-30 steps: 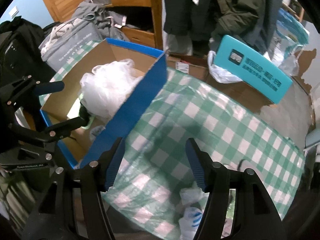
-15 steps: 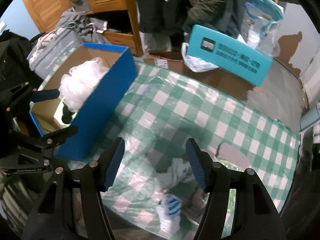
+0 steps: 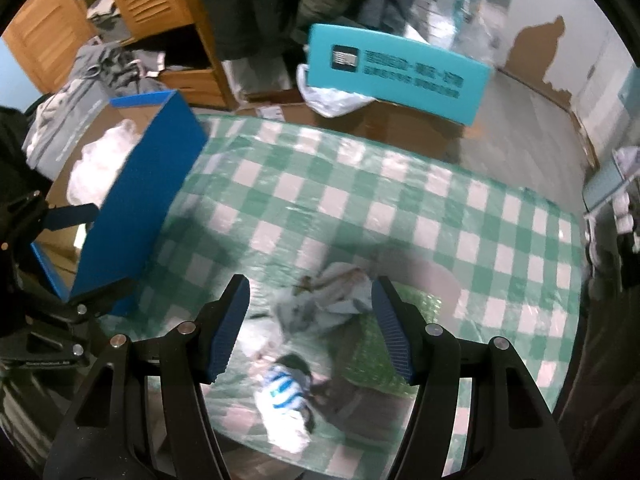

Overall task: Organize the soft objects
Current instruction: 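Move the left tool to the white plastic bag bundle while the right tool approaches the green mesh pad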

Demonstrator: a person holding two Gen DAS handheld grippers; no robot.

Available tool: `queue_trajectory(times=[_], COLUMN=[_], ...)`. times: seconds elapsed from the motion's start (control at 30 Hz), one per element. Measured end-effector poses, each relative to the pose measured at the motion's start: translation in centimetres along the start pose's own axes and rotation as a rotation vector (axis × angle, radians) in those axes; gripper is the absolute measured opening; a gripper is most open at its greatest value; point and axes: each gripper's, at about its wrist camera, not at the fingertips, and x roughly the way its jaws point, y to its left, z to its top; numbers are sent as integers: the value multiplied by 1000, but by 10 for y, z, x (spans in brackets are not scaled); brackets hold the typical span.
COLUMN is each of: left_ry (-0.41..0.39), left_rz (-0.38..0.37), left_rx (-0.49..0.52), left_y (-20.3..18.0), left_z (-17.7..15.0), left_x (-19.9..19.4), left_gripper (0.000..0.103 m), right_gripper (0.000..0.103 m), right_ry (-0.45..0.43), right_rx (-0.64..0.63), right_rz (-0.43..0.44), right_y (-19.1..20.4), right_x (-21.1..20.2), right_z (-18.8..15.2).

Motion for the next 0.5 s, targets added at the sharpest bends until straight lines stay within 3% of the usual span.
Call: queue_trajectory(times=[0.5], left_ry=[68], left_rz=[-105], left_rx=[37], left_y=[-42], left_z=[29], left_x=[40], left_gripper=[81], right_gripper=[64], right_ry=[75], right_rx=[136], right_rz=[-49], right_y=[-63], right_x=[24], right_z=[-30])
